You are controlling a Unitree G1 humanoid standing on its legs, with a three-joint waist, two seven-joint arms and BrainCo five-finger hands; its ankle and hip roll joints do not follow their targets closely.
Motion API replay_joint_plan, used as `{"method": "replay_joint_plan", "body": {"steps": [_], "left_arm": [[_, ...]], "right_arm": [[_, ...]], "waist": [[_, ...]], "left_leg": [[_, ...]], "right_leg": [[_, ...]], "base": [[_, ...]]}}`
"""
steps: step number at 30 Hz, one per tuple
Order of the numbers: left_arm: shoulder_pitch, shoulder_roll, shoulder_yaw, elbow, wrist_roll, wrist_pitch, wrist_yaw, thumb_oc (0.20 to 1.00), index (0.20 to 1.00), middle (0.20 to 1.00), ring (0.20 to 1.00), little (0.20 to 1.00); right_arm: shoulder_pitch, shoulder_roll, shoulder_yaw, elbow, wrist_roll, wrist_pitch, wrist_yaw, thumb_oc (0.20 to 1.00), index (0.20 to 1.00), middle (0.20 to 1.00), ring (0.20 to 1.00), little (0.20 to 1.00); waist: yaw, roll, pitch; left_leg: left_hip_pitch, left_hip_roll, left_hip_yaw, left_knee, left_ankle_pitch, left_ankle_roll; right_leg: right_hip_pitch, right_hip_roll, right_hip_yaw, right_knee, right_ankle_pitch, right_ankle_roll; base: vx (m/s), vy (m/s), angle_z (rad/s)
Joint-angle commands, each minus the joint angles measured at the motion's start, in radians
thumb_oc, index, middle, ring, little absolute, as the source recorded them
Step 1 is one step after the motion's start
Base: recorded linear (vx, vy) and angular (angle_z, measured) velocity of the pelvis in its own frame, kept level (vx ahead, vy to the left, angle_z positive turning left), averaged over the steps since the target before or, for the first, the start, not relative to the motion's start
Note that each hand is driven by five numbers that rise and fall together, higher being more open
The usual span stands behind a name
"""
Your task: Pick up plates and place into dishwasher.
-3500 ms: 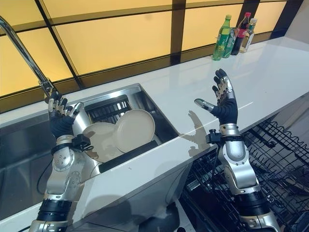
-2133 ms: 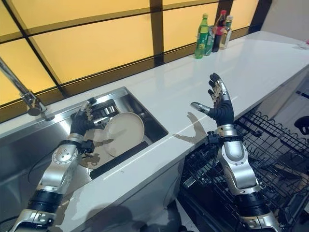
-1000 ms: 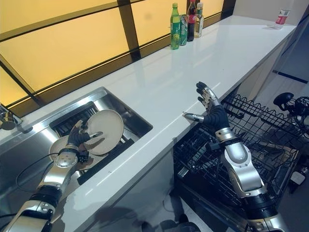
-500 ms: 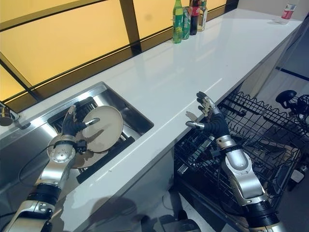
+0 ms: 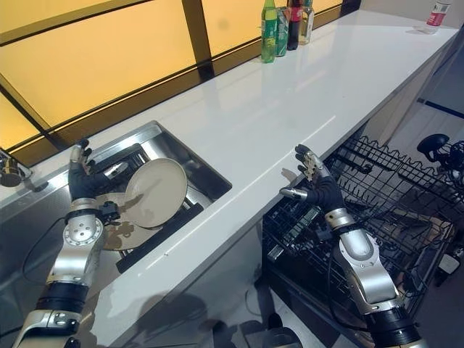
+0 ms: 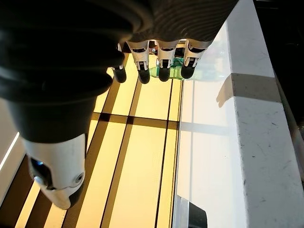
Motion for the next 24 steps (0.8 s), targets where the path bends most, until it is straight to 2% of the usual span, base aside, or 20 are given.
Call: {"method": "replay_joint_plan", "body": {"steps": [1,7,13,18,24], "left_arm": [[-0.012,0.068,-0.014,0.056,0.032,-0.017,0.015,1.000,1.000,1.000,1.000,1.000],[-0.059,0.065,-0.076,0.209,0.064,-0.016,0.074,1.000,1.000,1.000,1.000,1.000],[-0.227,0.107,-0.157,0.348,0.036,-0.024,0.072,1.000,1.000,1.000,1.000,1.000],[-0.343,0.144,-0.195,0.401,0.008,-0.016,0.067,1.000,1.000,1.000,1.000,1.000],[-0.428,0.152,-0.225,0.434,-0.015,0.025,0.087,1.000,1.000,1.000,1.000,1.000]], "right_arm": [[-0.001,0.005,-0.033,-0.056,0.008,-0.021,0.011,1.000,1.000,1.000,1.000,1.000],[-0.021,-0.033,-0.025,-0.044,0.031,-0.011,0.030,1.000,1.000,1.000,1.000,1.000],[-0.146,-0.066,0.021,-0.033,0.043,-0.010,-0.012,1.000,1.000,1.000,1.000,1.000],[-0.228,-0.058,0.046,-0.028,0.020,-0.013,-0.046,1.000,1.000,1.000,1.000,1.000],[-0.276,-0.047,0.061,-0.022,0.000,-0.027,-0.060,1.000,1.000,1.000,1.000,1.000]], "waist": [[0.017,-0.056,-0.096],[-0.006,-0.049,-0.066],[-0.033,-0.049,0.020],[-0.050,-0.057,0.089],[-0.058,-0.063,0.129]], "left_leg": [[-0.080,0.000,-0.039,0.051,-0.008,0.015],[-0.099,0.002,-0.030,0.069,0.004,0.012],[-0.199,0.008,-0.016,0.105,0.026,0.003],[-0.256,0.011,-0.005,0.116,0.042,-0.002],[-0.299,0.011,-0.005,0.123,0.049,-0.003]], "right_leg": [[-0.037,-0.163,0.063,0.102,-0.080,0.154],[-0.059,-0.165,0.084,0.120,-0.074,0.155],[-0.163,-0.159,0.123,0.154,-0.061,0.153],[-0.220,-0.155,0.145,0.165,-0.051,0.150],[-0.273,-0.156,0.155,0.182,-0.046,0.144]], "base": [[0.06,0.061,0.00],[0.01,0.055,-0.01],[-0.24,0.048,-0.06],[-0.20,0.033,-0.09],[-0.09,0.030,-0.05]]}}
